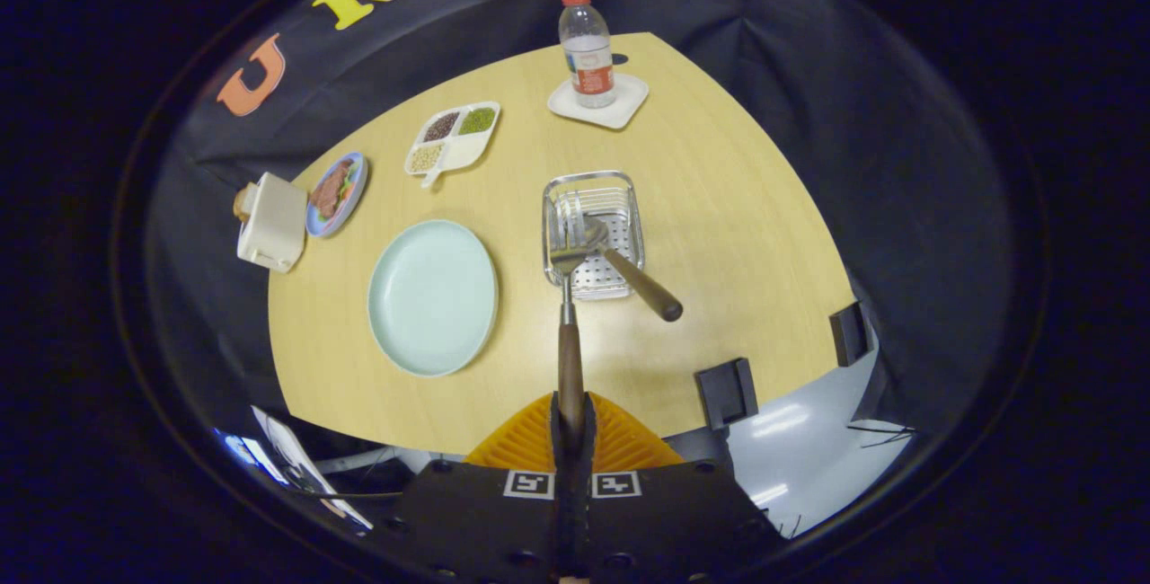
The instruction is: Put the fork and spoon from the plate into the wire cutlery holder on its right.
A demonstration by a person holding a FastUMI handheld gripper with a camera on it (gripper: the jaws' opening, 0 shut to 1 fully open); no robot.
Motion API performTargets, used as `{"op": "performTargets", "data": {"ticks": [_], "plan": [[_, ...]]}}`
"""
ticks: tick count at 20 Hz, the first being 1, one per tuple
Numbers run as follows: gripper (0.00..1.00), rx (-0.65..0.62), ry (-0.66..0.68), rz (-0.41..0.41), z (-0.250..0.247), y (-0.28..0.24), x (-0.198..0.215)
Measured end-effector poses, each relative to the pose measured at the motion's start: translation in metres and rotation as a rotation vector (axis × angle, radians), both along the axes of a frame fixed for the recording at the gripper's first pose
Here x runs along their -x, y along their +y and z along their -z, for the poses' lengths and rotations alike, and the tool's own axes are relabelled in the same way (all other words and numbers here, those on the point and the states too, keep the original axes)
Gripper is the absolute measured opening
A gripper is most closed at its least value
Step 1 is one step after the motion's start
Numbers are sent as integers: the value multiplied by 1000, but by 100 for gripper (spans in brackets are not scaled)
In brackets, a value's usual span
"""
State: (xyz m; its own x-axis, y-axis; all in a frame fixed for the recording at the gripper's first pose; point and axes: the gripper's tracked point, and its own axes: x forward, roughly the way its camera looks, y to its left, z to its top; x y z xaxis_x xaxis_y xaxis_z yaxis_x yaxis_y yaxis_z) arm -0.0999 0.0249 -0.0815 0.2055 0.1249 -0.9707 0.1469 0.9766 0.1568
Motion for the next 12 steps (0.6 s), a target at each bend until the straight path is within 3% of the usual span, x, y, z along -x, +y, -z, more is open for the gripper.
{"op": "performTargets", "data": {"ticks": [12], "plan": [[4, -67, 21, 66, -6, -5, -18]]}}
